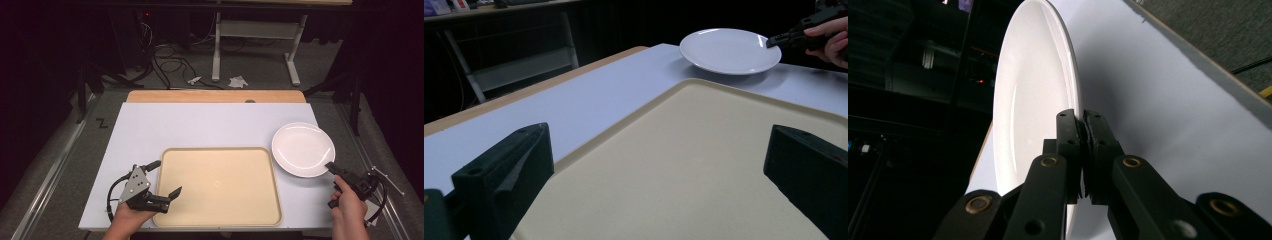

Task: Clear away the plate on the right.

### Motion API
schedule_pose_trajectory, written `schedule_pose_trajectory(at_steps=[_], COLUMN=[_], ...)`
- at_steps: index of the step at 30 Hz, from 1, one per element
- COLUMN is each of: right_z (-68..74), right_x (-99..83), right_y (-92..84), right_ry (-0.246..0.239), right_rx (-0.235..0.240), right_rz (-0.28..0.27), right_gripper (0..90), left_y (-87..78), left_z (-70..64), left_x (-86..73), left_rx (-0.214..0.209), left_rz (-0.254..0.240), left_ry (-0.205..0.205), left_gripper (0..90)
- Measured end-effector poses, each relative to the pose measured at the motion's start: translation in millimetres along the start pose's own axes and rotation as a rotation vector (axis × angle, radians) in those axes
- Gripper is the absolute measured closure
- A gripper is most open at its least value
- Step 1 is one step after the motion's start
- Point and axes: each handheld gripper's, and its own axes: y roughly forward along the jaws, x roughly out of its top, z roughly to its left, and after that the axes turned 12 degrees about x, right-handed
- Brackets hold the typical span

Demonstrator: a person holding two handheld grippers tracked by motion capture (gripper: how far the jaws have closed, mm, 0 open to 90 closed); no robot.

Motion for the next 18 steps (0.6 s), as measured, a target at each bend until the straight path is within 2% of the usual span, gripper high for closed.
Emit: schedule_pose_trajectory(at_steps=[7,13,18], right_z=[7.5,14.0,21.5], right_x=[-2.5,-7.5,-12.3], right_y=[2.0,7.1,12.2], right_ry=[-0.01,-0.015,-0.055], right_rx=[0.049,0.095,0.107], right_rz=[0.025,0.074,0.114], right_gripper=[89.4,89.4,89.4], left_y=[-0.1,-0.4,-0.4], left_z=[0.8,1.0,1.3], left_x=[-0.2,-0.1,-0.1], left_rx=[0.001,0.001,0.004], left_rz=[0.0,-0.002,-0.003], left_ry=[-0.002,-0.003,-0.003], left_gripper=[0.4,0.3,0.4])
